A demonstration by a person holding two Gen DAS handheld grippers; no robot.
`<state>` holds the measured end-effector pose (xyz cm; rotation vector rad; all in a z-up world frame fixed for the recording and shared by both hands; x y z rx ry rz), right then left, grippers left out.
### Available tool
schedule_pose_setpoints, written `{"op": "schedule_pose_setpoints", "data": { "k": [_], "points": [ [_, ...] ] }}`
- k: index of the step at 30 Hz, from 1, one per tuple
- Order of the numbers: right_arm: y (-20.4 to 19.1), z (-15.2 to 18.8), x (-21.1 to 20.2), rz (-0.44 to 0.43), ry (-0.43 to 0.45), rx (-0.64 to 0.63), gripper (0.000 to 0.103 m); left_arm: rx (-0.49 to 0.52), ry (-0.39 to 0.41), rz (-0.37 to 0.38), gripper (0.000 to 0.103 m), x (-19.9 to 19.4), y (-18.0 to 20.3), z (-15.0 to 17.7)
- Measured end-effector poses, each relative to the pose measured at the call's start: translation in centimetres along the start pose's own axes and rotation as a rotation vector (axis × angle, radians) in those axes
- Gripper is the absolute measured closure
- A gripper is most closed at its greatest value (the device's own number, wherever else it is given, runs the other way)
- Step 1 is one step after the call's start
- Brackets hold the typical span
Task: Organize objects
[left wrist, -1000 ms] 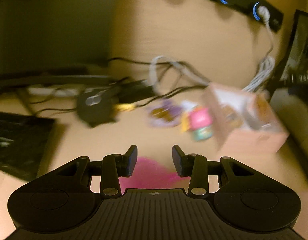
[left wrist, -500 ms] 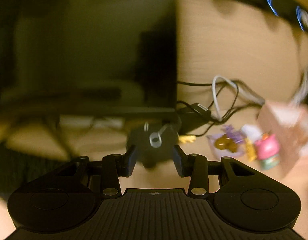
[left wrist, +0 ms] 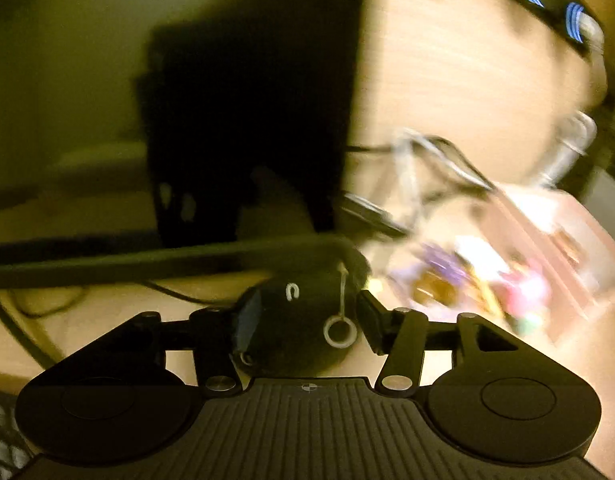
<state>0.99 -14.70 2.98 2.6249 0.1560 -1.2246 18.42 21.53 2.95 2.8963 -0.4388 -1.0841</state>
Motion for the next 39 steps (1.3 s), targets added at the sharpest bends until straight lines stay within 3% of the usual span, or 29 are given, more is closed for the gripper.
{"op": "schedule_pose_setpoints", "data": {
  "k": [3, 5, 8, 13, 15, 18, 21, 31, 36, 37, 39],
  "points": [
    [-0.2, -0.1, 0.0, -0.01, 0.004, -0.001, 0.0, 0.038, -0.048, 0.205, 0.047, -1.8, 4.1, 1.6],
    [-0.3, -0.2, 0.1, -0.015, 0.005, 0.003, 0.0, 0.088, -0.086, 0.287, 0.047, -2.8, 7.3, 3.1],
    [-0.6, -0.6, 0.5, -0.023, 0.003, -0.001, 0.0, 0.118, -0.07, 0.268, 0.048, -3.7, 10.3, 4.0],
    [-1.8, -1.4, 0.9, -0.046, 0.015, -0.018, 0.0, -0.111, 0.038, 0.285, 0.049, -4.4, 13.2, 1.2],
    [-2.3, -1.4, 0.8, -0.059, 0.019, -0.015, 0.0, -0.158, 0.02, 0.246, 0.049, -3.1, 14.9, 0.2],
    [-2.6, -1.0, 0.3, -0.065, 0.034, -0.022, 0.0, -0.162, -0.014, 0.123, 0.049, 0.5, 16.6, -0.5],
    [-1.9, -0.2, -0.4, -0.046, 0.043, -0.026, 0.0, -0.183, -0.046, 0.067, 0.051, 3.0, 17.2, -0.3],
    [2.5, 3.7, -1.6, 0.022, 0.002, 0.093, 0.0, -0.087, -0.015, -0.072, 0.053, 7.0, 17.8, -1.2],
    [3.6, 4.7, -1.9, 0.024, -0.005, 0.101, 0.0, 0.032, -0.026, -0.112, 0.053, 7.5, 19.0, -0.6],
    [3.7, 4.8, -2.0, 0.023, -0.003, 0.096, 0.0, 0.061, -0.037, -0.117, 0.055, 7.6, 19.5, -0.4],
    [3.9, 4.9, -2.2, 0.024, 0.005, 0.086, 0.0, 0.078, -0.043, -0.112, 0.076, 7.6, 20.2, -0.1]
  ]
}}
Point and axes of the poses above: each gripper's, at about its wrist camera, not at the fingertips, and x roughly the way its jaws point, y to its right, z to its underside, the point moved 5 cm from there along x, roughly the way its jaws point, and after that the axes turned 1 degree about z, right-handed, at the moved point
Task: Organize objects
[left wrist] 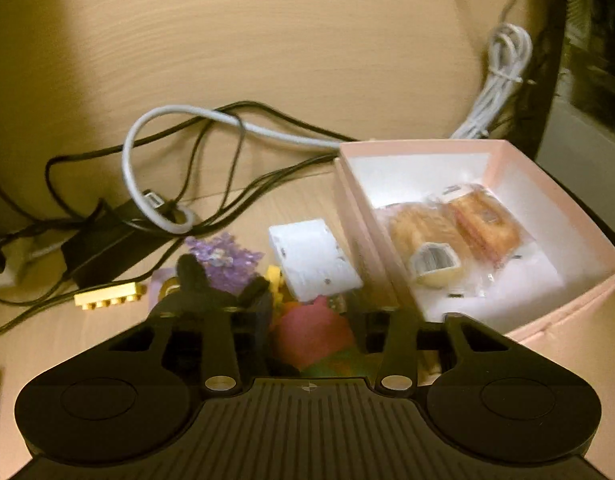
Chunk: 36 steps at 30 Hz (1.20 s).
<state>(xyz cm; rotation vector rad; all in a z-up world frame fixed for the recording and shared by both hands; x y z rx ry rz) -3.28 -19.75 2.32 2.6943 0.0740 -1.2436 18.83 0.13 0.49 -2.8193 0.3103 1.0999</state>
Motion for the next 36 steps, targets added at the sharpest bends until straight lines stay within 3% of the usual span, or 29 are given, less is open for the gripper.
{"op": "schedule_pose_setpoints", "data": {
  "k": [2, 3, 4, 9, 14, 23, 29, 31, 33, 35, 36],
  "points": [
    [0.2, -0.2, -0.1, 0.002, 0.012, -0.005, 0.0, -0.029, -0.025, -0.01, 0.08, -0.1, -0.1, 0.0],
    [0.4, -0.3, -0.3, 0.0, 0.019, -0.006, 0.0, -0.054, -0.032, -0.004, 0.09, -0.4, -0.3, 0.0],
    [0.6, -0.5, -0.3, -0.002, 0.027, -0.005, 0.0, -0.083, -0.034, 0.013, 0.093, -0.8, -0.6, 0.0],
    [0.6, -1.5, 0.2, -0.033, 0.048, -0.01, 0.0, -0.167, 0.017, 0.101, 0.093, -6.5, -1.2, 1.1],
    [-2.0, -2.6, 1.4, -0.098, 0.048, -0.055, 0.0, -0.243, 0.049, 0.149, 0.093, -13.6, -2.8, 4.6],
    [-13.0, -6.8, 3.1, -0.272, 0.105, -0.252, 0.0, -0.485, 0.039, -0.022, 0.093, -21.5, -11.8, 12.2],
    [-23.3, -10.4, 3.8, -0.332, 0.236, -0.408, 0.002, -0.585, 0.063, -0.104, 0.093, -24.4, -15.1, 14.6],
    [-26.1, -11.2, 4.2, -0.335, 0.272, -0.45, 0.016, -0.595, 0.066, -0.119, 0.093, -25.3, -15.7, 15.2],
    [-28.5, -11.6, 4.8, -0.336, 0.274, -0.496, 0.042, -0.602, 0.06, -0.127, 0.093, -25.8, -16.2, 15.7],
    [-29.9, -11.6, 5.7, -0.338, 0.235, -0.531, 0.061, -0.607, 0.05, -0.127, 0.093, -26.0, -16.7, 16.2],
    [-30.0, -11.4, 6.0, -0.346, 0.204, -0.539, 0.064, -0.606, 0.044, -0.126, 0.093, -25.9, -16.9, 16.4]
  ]
}}
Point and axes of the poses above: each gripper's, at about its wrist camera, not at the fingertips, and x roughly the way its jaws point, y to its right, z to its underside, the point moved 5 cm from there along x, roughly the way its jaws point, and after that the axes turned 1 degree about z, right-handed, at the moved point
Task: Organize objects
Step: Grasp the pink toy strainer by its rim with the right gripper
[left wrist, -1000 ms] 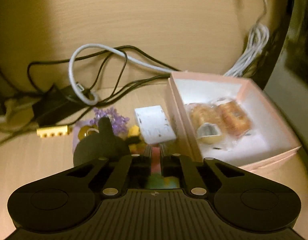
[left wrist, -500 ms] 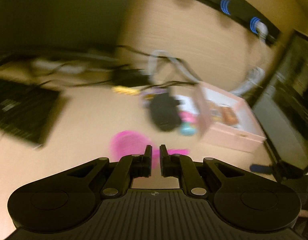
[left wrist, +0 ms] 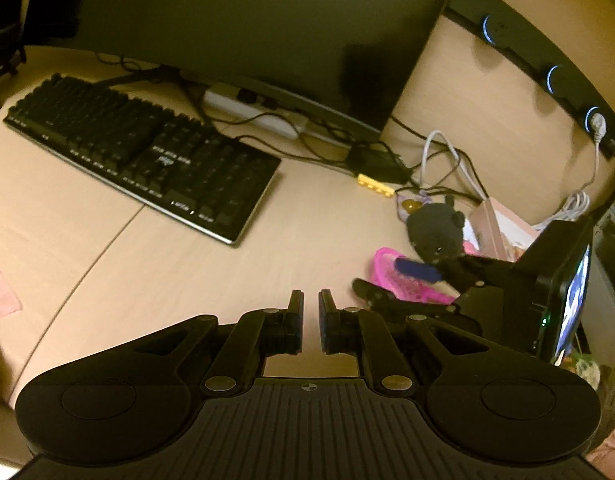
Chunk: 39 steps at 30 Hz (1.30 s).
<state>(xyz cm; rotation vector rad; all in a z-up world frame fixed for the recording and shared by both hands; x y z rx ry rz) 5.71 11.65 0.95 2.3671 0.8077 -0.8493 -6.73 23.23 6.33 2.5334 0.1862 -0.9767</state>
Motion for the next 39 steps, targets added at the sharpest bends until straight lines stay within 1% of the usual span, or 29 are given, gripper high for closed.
{"op": "schedule_pose_setpoints", "data": {
  "k": [2, 5, 6, 8, 9, 10, 12, 14, 16, 19, 21, 22, 24, 25, 26, 27, 29, 32, 35, 37, 39],
  "points": [
    [0.2, 1.2, -0.4, -0.027, -0.036, 0.001, 0.064, 0.001, -0.011, 0.004, 0.093, 0.6, -0.3, -0.1],
    [1.4, 4.6, -2.2, -0.015, -0.098, -0.029, 0.065, 0.002, -0.033, 0.025, 0.093, 1.8, 0.0, -0.1],
    [2.2, 6.0, -3.0, 0.002, -0.111, -0.039, 0.064, 0.003, -0.039, 0.039, 0.093, 2.2, 0.3, -0.1],
    [4.0, 8.4, -4.8, 0.082, -0.129, -0.07, 0.064, 0.006, -0.049, 0.065, 0.093, 3.0, 1.0, 0.0],
    [4.9, 9.3, -5.5, 0.115, -0.143, -0.072, 0.06, 0.008, -0.056, 0.075, 0.093, 3.5, 1.4, 0.0],
    [5.9, 10.0, -6.4, 0.138, -0.149, -0.055, 0.054, 0.01, -0.065, 0.083, 0.093, 3.9, 1.8, 0.1],
    [7.4, 10.5, -8.1, 0.125, -0.14, 0.024, 0.013, 0.022, -0.085, 0.098, 0.093, 4.9, 2.6, 0.2],
    [8.6, 10.0, -9.7, 0.092, -0.095, 0.13, 0.0, 0.048, -0.092, 0.102, 0.093, 5.4, 3.4, 0.3],
    [9.4, 8.9, -10.3, 0.029, -0.066, 0.264, 0.0, 0.094, -0.088, 0.086, 0.093, 5.8, 4.2, 0.2],
    [10.1, 7.2, -8.8, -0.07, -0.07, 0.451, 0.0, 0.175, -0.066, 0.069, 0.09, 6.0, 5.2, 0.0],
    [10.1, 6.2, -6.9, -0.091, -0.095, 0.538, 0.0, 0.225, -0.042, 0.06, 0.088, 5.7, 5.7, -0.2],
    [10.1, 5.9, -5.6, -0.081, -0.116, 0.562, 0.0, 0.246, -0.031, 0.054, 0.088, 5.5, 5.9, -0.3],
    [9.8, 5.9, -3.1, -0.04, -0.174, 0.581, 0.0, 0.281, -0.017, 0.054, 0.088, 5.0, 6.2, -0.3],
    [9.7, 6.1, -2.1, -0.038, -0.201, 0.589, 0.0, 0.291, -0.013, 0.062, 0.088, 4.7, 6.2, -0.3],
    [9.6, 6.3, -1.5, -0.045, -0.225, 0.597, 0.003, 0.298, -0.01, 0.074, 0.087, 4.5, 6.3, -0.4],
    [9.4, 6.5, -1.3, -0.054, -0.237, 0.596, 0.021, 0.301, -0.011, 0.089, 0.087, 4.4, 6.4, -0.4],
    [8.6, 6.9, -1.8, -0.068, -0.24, 0.553, 0.02, 0.293, -0.025, 0.125, 0.087, 4.8, 6.6, -0.7],
    [8.3, 7.7, -4.5, -0.025, -0.199, 0.482, 0.02, 0.274, -0.055, 0.187, 0.087, 6.5, 7.6, -1.4],
    [9.0, 9.3, -7.7, 0.038, -0.17, 0.458, 0.02, 0.256, -0.062, 0.239, 0.087, 8.9, 9.5, -3.1],
    [9.8, 10.8, -9.7, 0.101, -0.165, 0.442, 0.02, 0.211, -0.065, 0.284, 0.087, 11.0, 10.8, -4.6],
    [10.6, 12.2, -11.4, 0.168, -0.167, 0.427, 0.02, 0.124, -0.087, 0.312, 0.087, 13.8, 11.7, -6.5]
  ]
}}
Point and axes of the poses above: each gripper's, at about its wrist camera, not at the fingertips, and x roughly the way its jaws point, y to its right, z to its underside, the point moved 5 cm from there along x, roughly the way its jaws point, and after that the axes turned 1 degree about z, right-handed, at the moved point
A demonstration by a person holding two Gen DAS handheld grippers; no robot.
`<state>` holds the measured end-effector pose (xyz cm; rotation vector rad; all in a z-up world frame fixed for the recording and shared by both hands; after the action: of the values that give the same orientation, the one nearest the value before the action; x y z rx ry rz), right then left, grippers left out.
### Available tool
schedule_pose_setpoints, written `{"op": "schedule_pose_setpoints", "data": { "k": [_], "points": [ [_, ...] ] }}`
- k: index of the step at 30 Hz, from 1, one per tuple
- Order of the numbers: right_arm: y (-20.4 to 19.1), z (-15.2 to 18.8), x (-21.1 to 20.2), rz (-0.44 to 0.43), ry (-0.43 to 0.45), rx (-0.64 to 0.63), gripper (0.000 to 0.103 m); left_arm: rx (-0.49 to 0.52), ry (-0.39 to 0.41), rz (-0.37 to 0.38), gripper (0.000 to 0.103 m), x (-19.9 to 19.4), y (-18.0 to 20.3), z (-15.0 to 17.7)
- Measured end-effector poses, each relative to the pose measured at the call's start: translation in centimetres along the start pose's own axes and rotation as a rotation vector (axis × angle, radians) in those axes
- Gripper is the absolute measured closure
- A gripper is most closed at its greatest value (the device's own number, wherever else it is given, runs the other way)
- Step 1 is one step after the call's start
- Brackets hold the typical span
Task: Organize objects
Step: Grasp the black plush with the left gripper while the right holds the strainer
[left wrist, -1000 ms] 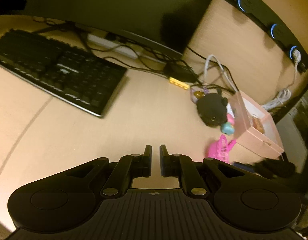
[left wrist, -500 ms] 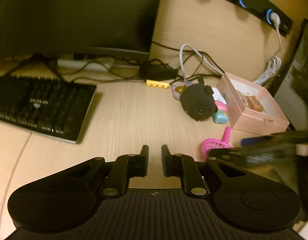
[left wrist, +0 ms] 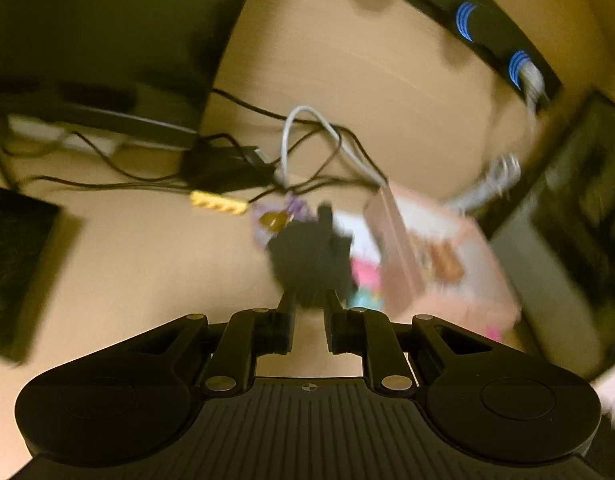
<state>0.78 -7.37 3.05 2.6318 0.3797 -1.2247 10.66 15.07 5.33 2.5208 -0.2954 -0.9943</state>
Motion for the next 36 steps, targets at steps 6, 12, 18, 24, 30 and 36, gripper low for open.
{"op": "schedule_pose_setpoints", "data": {
  "k": [6, 12, 18, 24, 30, 36],
  "points": [
    [4.1, 3.1, -2.1, 0.088, -0.014, 0.099, 0.02, -0.18, -0.14, 0.016, 0.084, 8.7, -0.8, -3.4],
    [5.8, 4.7, -2.2, 0.1, -0.047, 0.162, 0.02, 0.074, -0.096, -0.038, 0.083, 10.9, 3.8, -3.4],
    [5.9, 5.1, -0.9, 0.089, -0.073, 0.167, 0.019, 0.16, -0.046, -0.081, 0.083, 12.1, 5.4, -3.5],
    [5.5, 5.4, 0.8, 0.118, -0.1, 0.149, 0.015, 0.046, -0.075, -0.09, 0.079, 12.6, 4.1, -4.4],
    [6.4, 6.1, 0.4, 0.128, -0.099, 0.169, 0.013, 0.02, -0.086, -0.098, 0.078, 12.9, 4.2, -4.4],
    [6.7, 6.3, 0.3, 0.12, -0.093, 0.183, 0.005, -0.13, -0.129, -0.012, 0.078, 14.1, 2.1, -5.7]
  ]
}}
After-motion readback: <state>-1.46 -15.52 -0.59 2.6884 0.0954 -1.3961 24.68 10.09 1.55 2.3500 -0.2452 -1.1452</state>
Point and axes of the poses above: each gripper's, at about its wrist camera, not at the fingertips, and x roughly the way its jaws point, y to its right, z to its underside, the point moved 5 cm from there along x, roughly the way its jaws point, and after that the axes turned 1 degree about z, right-handed, at the moved point
